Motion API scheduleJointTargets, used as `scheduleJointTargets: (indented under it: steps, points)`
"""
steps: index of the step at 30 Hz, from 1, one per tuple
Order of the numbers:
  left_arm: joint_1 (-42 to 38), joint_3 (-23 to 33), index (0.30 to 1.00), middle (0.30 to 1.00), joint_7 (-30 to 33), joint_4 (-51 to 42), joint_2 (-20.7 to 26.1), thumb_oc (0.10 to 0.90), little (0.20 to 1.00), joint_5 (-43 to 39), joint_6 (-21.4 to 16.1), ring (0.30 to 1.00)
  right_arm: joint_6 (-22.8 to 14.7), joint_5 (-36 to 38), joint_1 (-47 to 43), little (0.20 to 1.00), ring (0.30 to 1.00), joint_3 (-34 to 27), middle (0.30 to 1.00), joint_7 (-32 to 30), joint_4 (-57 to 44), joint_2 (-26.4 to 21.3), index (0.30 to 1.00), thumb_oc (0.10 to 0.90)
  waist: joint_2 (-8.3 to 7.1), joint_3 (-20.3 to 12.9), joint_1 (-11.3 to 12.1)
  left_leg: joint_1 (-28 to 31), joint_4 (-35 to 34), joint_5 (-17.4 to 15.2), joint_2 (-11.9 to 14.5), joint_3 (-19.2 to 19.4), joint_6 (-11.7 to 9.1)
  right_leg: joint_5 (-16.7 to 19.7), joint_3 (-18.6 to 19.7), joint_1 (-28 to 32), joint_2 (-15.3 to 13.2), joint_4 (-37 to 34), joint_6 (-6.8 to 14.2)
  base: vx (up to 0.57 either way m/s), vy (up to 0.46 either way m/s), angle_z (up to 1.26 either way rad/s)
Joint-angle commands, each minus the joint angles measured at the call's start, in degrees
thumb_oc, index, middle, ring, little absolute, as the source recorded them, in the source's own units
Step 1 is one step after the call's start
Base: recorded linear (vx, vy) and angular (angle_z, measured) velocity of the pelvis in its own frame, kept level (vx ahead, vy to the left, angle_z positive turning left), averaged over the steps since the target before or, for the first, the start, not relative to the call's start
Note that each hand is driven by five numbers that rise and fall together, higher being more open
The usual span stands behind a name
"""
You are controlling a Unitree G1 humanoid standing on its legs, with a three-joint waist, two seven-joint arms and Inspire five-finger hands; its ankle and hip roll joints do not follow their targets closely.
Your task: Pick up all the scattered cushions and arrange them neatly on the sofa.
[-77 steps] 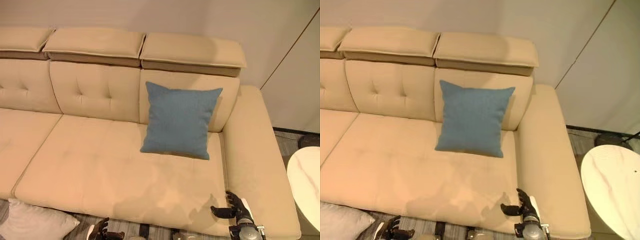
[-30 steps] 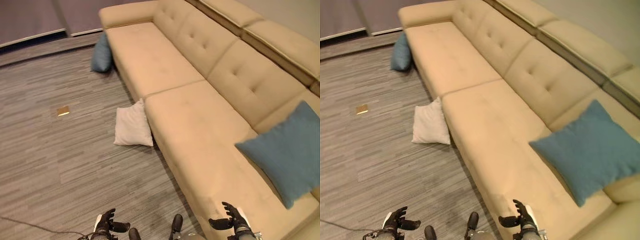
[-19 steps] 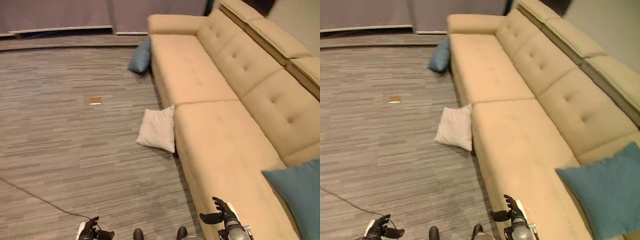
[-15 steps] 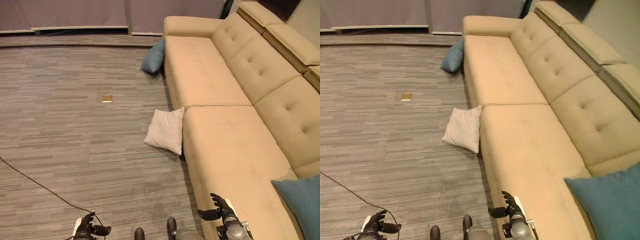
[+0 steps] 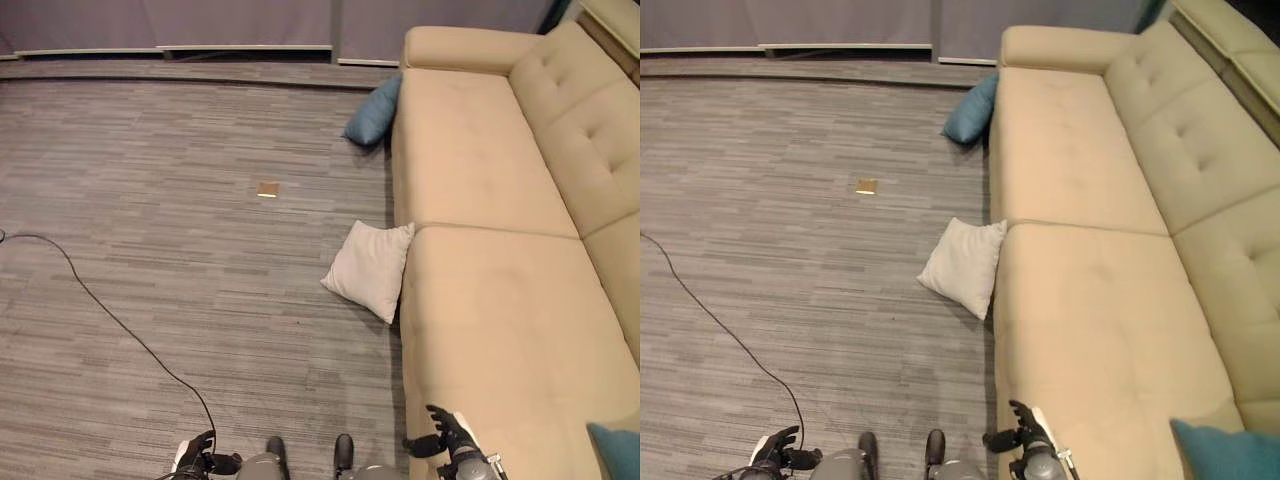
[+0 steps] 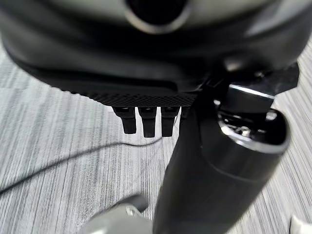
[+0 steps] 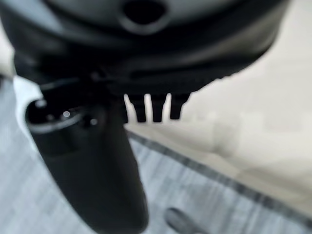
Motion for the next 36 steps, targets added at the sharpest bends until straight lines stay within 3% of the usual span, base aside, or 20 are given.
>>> scheduleJointTargets:
  steps: [1, 6, 7, 8, 9, 10, 13, 16, 20, 24, 25, 29, 31, 33, 34, 35, 36]
  points:
    - [2.8, -0.4, 0.9, 0.9, 0.2, -1.4, 2.7, 0.8, 0.9, 1.2, -1.3, 0.9, -0.9, -2.2, 1.3, 0.9, 0.9, 0.2, 0.9, -1.7, -1.6, -2.0, 0.9, 0.8, -0.92, -3.2, 0.7, -1.3, 1.6, 1.4, -1.7, 1.3, 3.2, -8.4, 3.4, 2.1, -3.3, 6.8, 9.2, 0.29, 0.195, 0.06]
    - [3.3, -0.2, 0.9, 0.9, 0.2, -0.6, 2.4, 0.8, 0.9, 1.8, -0.9, 0.9, -0.3, -3.8, 1.3, 0.9, 0.9, 0.4, 0.9, -1.5, -0.6, -1.0, 0.9, 0.8, -1.14, -4.0, 1.1, 1.6, 1.2, 0.5, -4.1, 1.1, 4.5, -8.3, 3.7, 2.7, -6.0, 10.4, 10.8, 0.22, 0.223, -0.09]
    - [2.9, -0.1, 0.9, 0.9, 0.1, -0.9, 2.7, 0.8, 0.9, 1.5, -1.0, 0.9, -0.3, -4.0, 0.9, 0.9, 0.9, 0.6, 0.9, -1.3, -0.3, -0.5, 0.9, 0.8, -1.28, -4.0, 1.3, 3.1, 1.0, -0.4, -5.6, 1.1, 5.9, -5.9, 4.8, 0.7, -7.3, 15.8, 11.8, 0.21, 0.257, -0.11]
    - [2.9, -0.1, 0.9, 0.9, 0.1, -0.9, 2.7, 0.8, 0.9, 1.5, -1.0, 0.9, -0.3, -4.0, 0.9, 0.9, 0.9, 0.6, 0.9, -1.3, -0.3, -0.5, 0.9, 0.8, -1.27, -4.1, 1.3, 3.1, 1.0, -0.4, -5.6, 1.1, 5.9, -5.9, 4.8, 0.7, -7.3, 15.8, 11.8, 0.24, 0.36, -0.03]
    - [2.1, 0.1, 0.9, 0.9, 0.0, -1.4, 3.3, 0.8, 0.9, 0.9, -0.9, 0.9, 0.0, -3.8, 0.3, 0.9, 0.9, 0.7, 0.9, -1.3, -0.5, -0.3, 0.9, 0.8, -1.32, -3.3, 1.0, 5.0, 0.0, -1.0, -6.7, 1.3, 7.4, -2.0, 6.0, -2.3, -8.5, 23.7, 12.4, 0.16, 0.253, 0.19]
    - [1.4, 0.2, 0.9, 0.9, 0.2, -1.8, 3.8, 0.8, 0.9, 0.6, -1.0, 0.9, -0.2, -3.4, 0.1, 0.9, 0.9, 0.5, 0.9, -1.3, -0.8, -0.2, 0.9, 0.8, -0.93, -3.2, 0.7, 5.8, -0.7, -1.2, -6.6, 1.3, 7.7, -0.6, 6.3, -3.8, -8.2, 26.5, 12.4, 0.23, 0.323, 0.17]
    - [0.3, -0.1, 0.9, 0.9, 0.3, -3.1, 4.3, 0.8, 0.9, -0.1, -1.3, 0.9, -0.3, -2.4, 0.4, 0.9, 0.9, 0.1, 0.9, -1.3, -2.2, -0.3, 0.9, 0.8, -0.29, -2.9, 0.0, 8.8, -2.9, -1.9, -6.9, 1.1, 8.0, -0.3, 6.2, -8.0, -7.5, 29.8, 11.7, 0.19, 0.143, 0.14]
    - [-0.5, -0.8, 0.9, 0.9, -0.5, -3.7, 4.3, 0.8, 0.9, -0.7, -1.5, 0.9, -0.3, -1.3, 0.2, 0.9, 0.9, 0.0, 0.9, -1.1, -2.1, -0.4, 0.9, 0.8, -0.12, -2.7, -1.2, 11.3, -4.4, -2.7, -8.2, 0.0, 7.8, -2.6, 5.7, -10.4, -4.4, 24.1, 11.0, 0.3, 0.097, 0.19]
    - [-1.3, -1.5, 0.9, 0.9, -1.2, -3.2, 4.4, 0.8, 0.9, 0.0, -1.4, 0.9, -0.1, -0.9, 0.0, 0.9, 0.9, 0.0, 0.9, -1.0, -1.4, -0.9, 0.9, 0.8, -1.19, -1.6, -4.0, 15.5, -5.3, -5.1, -11.6, -3.5, 8.2, 1.1, 7.2, -14.4, 0.2, 10.8, 11.8, 0.31, 0.041, 0.24]
    - [-1.4, -1.2, 0.9, 0.9, -1.7, -1.8, 3.9, 0.8, 0.9, 0.7, -1.4, 0.9, 0.1, -1.5, 0.4, 0.9, 0.9, -0.1, 0.9, -0.9, -1.0, -0.9, 0.9, 0.8, -0.85, -1.0, -5.5, 18.4, -5.3, -7.0, -12.7, -5.5, 8.3, 3.4, 5.2, -16.7, 0.7, 7.8, 12.7, 0.28, 0.016, 0.4]
    - [-0.8, -1.5, 0.9, 0.9, -1.9, -1.3, 3.3, 0.8, 0.9, 1.7, -1.6, 0.9, -0.1, -1.6, 2.0, 0.9, 0.9, -0.6, 0.9, -1.0, -1.1, -1.1, 0.9, 0.8, -0.78, -1.4, -6.6, 20.0, -4.7, -8.7, -13.8, -6.7, 8.5, 3.4, 7.1, -15.8, 1.1, 7.7, 12.1, 0.4, -0.023, 0.43]
    - [0.1, -2.5, 0.9, 0.9, -2.0, -1.1, 2.5, 0.8, 0.9, 2.8, -1.4, 0.9, 0.1, -2.1, 3.0, 0.9, 0.9, -1.1, 0.9, -1.0, -0.8, -1.5, 0.9, 0.8, 0.06, -2.7, -7.7, 21.8, -2.8, -11.6, -13.8, -7.1, 8.0, 3.2, 6.3, -14.3, 0.5, 9.2, 10.8, 0.32, -0.044, 0.73]
    - [0.5, -3.5, 0.9, 0.9, -2.3, -1.2, 1.9, 0.8, 0.9, 3.2, -1.1, 0.9, 0.1, -1.8, 4.0, 0.9, 0.9, -2.1, 0.9, -0.8, -1.0, -2.1, 0.9, 0.8, 1.21, -3.9, -9.4, 21.3, 4.4, -10.2, -12.7, -6.8, 4.8, 1.8, 6.7, -11.5, 0.9, 8.7, 9.2, 0.29, -0.066, 0.46]
    - [0.5, -3.5, 0.9, 0.9, -2.3, -1.2, 1.8, 0.8, 0.9, 3.2, -1.1, 0.9, 0.1, -1.8, 4.0, 0.9, 0.9, -2.1, 0.9, -0.8, -1.0, -2.1, 0.9, 0.8, 1.26, -3.9, -9.5, 21.2, 4.7, -10.4, -12.6, -6.9, 4.8, 1.8, 6.6, -11.4, 0.9, 8.6, 9.2, 0.09, -0.031, 0.55]
    - [0.4, -4.0, 0.9, 0.9, -2.3, -2.8, 2.0, 0.8, 0.9, 3.0, -1.0, 0.9, 0.3, -1.7, 3.8, 0.9, 0.9, -2.1, 0.9, -1.0, -1.7, -2.6, 0.9, 0.8, 0.34, -3.0, -9.4, 15.5, 17.7, -5.4, -12.5, -5.8, 1.3, 1.3, 7.9, -8.8, 0.3, 7.9, 8.2, 0.21, -0.094, 0.55]
    - [-0.8, -4.4, 0.9, 0.9, -2.0, -3.9, 2.4, 0.8, 0.9, 2.1, -1.0, 0.9, 0.2, -0.5, 3.2, 0.9, 0.9, -2.3, 0.9, -1.3, -1.8, -3.2, 0.9, 0.8, -1.1, -2.5, -8.7, 10.3, 26.1, -4.5, -11.9, -4.3, 1.0, 0.3, 9.2, -6.8, -0.1, 6.9, 7.1, 0.27, -0.11, 0.12]
    - [-1.1, -4.5, 0.9, 0.9, -2.1, -4.1, 2.6, 0.8, 0.9, 1.9, -1.0, 0.9, 0.3, -0.2, 3.1, 0.9, 0.9, -2.3, 0.9, -1.3, -1.5, -3.2, 0.9, 0.8, -1.76, -2.5, -8.5, 8.3, 27.4, -5.3, -10.9, -3.0, 1.7, -0.2, 9.6, -6.0, -0.5, 6.6, 6.9, 0.16, -0.068, -0.31]
